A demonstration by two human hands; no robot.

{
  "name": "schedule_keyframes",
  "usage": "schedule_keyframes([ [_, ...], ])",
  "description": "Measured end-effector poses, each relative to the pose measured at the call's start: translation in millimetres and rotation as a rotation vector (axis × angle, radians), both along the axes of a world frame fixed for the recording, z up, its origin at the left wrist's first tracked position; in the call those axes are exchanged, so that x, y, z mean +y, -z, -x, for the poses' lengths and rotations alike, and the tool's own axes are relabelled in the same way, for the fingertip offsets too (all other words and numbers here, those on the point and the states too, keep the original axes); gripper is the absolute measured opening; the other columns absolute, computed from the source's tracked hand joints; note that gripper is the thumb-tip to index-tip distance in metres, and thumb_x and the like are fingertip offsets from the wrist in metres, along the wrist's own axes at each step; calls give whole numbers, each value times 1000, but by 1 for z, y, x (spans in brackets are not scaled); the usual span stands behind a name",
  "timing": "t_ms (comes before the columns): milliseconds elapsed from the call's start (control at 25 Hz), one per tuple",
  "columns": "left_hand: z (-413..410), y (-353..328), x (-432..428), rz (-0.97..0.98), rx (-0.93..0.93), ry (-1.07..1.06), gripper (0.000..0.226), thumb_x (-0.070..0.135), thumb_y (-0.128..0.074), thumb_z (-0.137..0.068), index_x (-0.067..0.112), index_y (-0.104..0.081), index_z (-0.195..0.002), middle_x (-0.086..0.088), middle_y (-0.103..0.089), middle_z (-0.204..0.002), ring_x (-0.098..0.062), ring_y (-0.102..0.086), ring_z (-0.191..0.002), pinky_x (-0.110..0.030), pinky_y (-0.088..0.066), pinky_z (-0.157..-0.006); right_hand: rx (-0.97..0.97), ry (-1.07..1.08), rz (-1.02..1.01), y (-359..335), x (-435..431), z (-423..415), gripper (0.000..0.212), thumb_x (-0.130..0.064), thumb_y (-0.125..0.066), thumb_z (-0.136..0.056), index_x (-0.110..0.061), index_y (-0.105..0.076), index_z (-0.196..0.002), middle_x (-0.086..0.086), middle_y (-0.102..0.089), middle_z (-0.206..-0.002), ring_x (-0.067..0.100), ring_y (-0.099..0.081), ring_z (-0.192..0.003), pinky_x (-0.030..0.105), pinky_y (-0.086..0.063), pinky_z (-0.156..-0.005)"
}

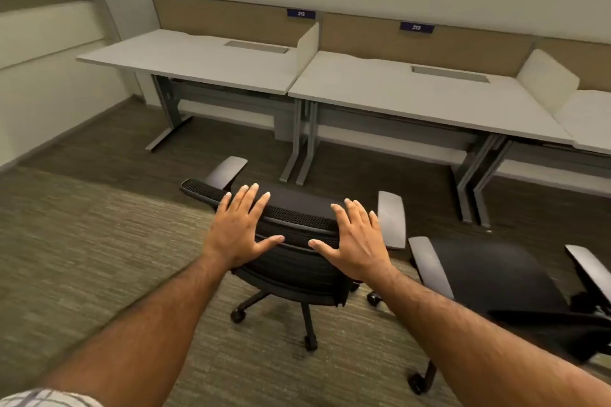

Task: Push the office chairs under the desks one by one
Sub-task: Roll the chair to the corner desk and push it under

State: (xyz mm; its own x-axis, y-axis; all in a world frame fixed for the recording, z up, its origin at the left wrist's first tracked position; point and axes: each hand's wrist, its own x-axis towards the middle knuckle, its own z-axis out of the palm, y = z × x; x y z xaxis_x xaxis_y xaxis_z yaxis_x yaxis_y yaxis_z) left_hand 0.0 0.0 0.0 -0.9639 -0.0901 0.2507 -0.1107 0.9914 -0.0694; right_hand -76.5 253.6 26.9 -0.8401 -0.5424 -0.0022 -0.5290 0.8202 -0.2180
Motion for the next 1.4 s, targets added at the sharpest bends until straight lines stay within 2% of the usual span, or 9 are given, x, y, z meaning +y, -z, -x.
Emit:
schedule_keyframes([
  [80, 10, -9, -17, -52, -91, -50, 114, 96, -12, -74, 18, -44, -150, -10, -46, -154, -27, -36, -146, -52, -23, -122, -25, -11, -51, 2, -8, 12, 104, -93, -25, -79, -21, -39, -152, 10, -40, -157, 28, -30, -148, 53, -23, -121],
  [160, 26, -20, -37, -62, -209, -29, 116, 102, -15, -67, 21, -52, -142, -2, -57, -140, -21, -47, -134, -46, -28, -119, 28, -19, -90, 5, -12, 21, 101, -98, -17, -75, -21, -60, -125, 5, -64, -124, 25, -57, -118, 46, -43, -102],
  [200, 36, -24, -43, -70, -262, -6, 116, 104, -17, -63, 23, -55, -137, 2, -61, -132, -18, -52, -126, -42, -33, -115, 71, -24, -83, 8, -14, 27, 97, -99, -16, -75, -22, -63, -111, 2, -67, -108, 23, -61, -102, 43, -47, -91],
  [320, 55, -30, -49, -90, -349, 39, 115, 108, -21, -56, 26, -62, -125, 7, -67, -114, -16, -60, -105, -38, -46, -97, 153, -50, -56, 8, -15, 41, 91, -100, -15, -74, -22, -59, -89, -2, -62, -84, 20, -60, -79, 39, -48, -74],
  [440, 59, -28, -53, -77, -257, 3, 113, 110, -22, -52, 24, -67, -110, 6, -70, -99, -17, -63, -93, -37, -49, -84, 178, -102, -60, 6, -19, 56, 89, -100, -15, -75, -21, -57, -81, -3, -59, -76, 18, -57, -71, 36, -47, -68],
  [600, 66, -25, -55, -62, -174, -75, 115, 111, -19, -48, 21, -70, -98, 3, -70, -87, -20, -65, -85, -38, -51, -80, 198, -148, -58, 0, -29, 81, 88, -100, -17, -76, -20, -55, -73, -3, -56, -67, 16, -55, -62, 35, -49, -63],
  [880, 86, -27, -80, -74, -173, -98, 122, 111, -14, -46, 17, -69, -99, 0, -71, -89, -22, -65, -86, -39, -49, -82, 200, -161, -73, -1, -65, 114, 90, -101, -16, -74, -20, -56, -70, -4, -56, -64, 14, -55, -59, 37, -53, -62],
  [1200, 117, -19, -119, -73, -136, -189, 107, 111, -18, -50, 19, -63, -83, 1, -67, -79, -22, -64, -78, -38, -46, -75, 155, -207, -119, 5, -125, 176, 91, -105, -14, -67, -27, -60, -84, -9, -61, -77, 11, -56, -70, 35, -52, -69],
  [1400, 138, -21, -142, -52, -142, -301, 106, 110, -22, -50, 18, -62, -84, -2, -69, -81, -24, -66, -78, -38, -48, -75, 185, -233, -212, 5, -170, 213, 106, -105, -9, -67, -29, -68, -110, -7, -70, -104, 17, -61, -101, 46, -36, -104],
])
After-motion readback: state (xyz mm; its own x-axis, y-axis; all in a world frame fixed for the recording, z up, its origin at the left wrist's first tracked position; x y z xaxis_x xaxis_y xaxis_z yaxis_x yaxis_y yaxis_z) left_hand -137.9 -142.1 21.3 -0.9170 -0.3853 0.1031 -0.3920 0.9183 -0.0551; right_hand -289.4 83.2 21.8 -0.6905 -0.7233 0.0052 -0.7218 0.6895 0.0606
